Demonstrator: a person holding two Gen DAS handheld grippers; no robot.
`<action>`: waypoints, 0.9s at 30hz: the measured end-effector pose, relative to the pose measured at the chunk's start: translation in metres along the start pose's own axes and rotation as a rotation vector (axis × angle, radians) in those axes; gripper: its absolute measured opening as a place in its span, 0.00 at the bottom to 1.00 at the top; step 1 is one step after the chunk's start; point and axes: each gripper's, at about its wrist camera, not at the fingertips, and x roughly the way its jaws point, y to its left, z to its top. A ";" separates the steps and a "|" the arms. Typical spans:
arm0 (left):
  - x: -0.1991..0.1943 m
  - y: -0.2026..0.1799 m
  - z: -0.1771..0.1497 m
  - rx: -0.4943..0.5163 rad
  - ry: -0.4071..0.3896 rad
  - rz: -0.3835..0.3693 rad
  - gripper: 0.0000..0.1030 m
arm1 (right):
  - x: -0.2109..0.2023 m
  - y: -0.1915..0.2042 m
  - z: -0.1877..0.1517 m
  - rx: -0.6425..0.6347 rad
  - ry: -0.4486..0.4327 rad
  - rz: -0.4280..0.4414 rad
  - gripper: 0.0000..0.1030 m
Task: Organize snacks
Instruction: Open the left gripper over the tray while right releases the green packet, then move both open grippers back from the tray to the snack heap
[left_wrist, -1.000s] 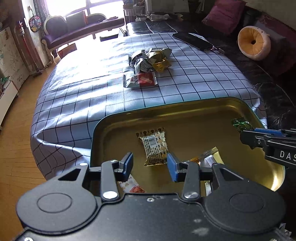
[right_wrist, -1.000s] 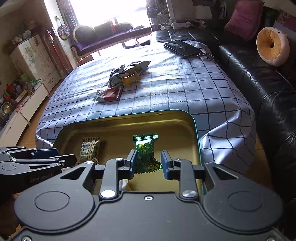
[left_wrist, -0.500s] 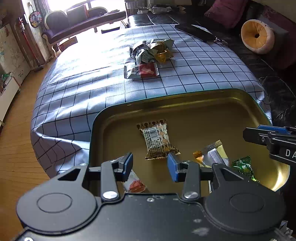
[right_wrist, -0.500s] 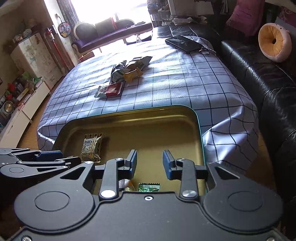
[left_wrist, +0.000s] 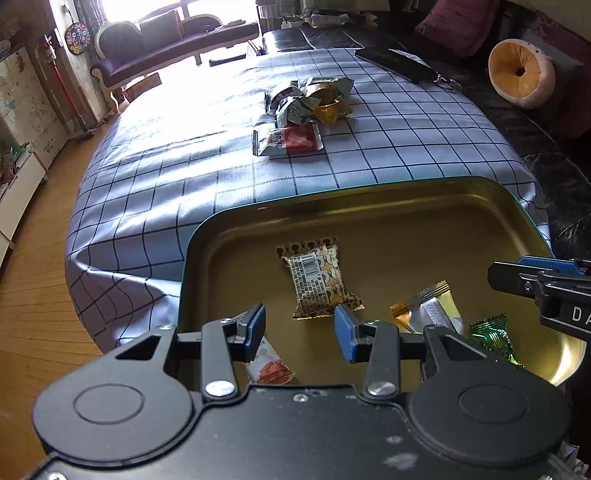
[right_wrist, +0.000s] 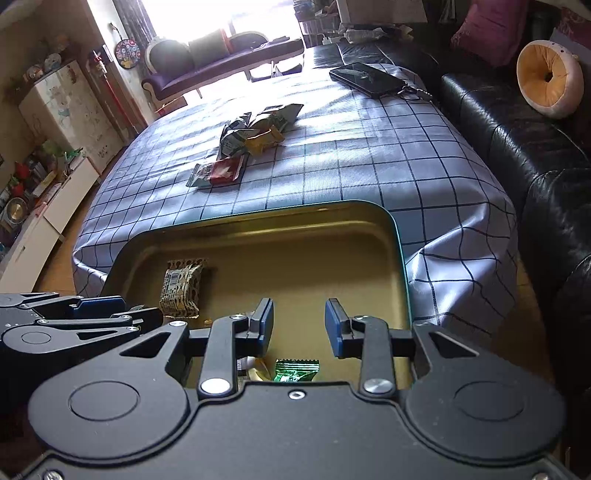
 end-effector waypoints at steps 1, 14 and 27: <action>0.000 0.000 0.000 -0.002 0.001 0.005 0.43 | 0.000 0.000 0.000 -0.002 0.001 0.001 0.42; 0.003 0.007 0.004 -0.032 0.013 -0.017 0.43 | 0.007 0.001 -0.001 0.006 0.028 -0.009 0.41; 0.015 0.015 0.009 -0.093 0.034 -0.008 0.43 | 0.012 0.003 0.000 -0.008 0.023 -0.021 0.42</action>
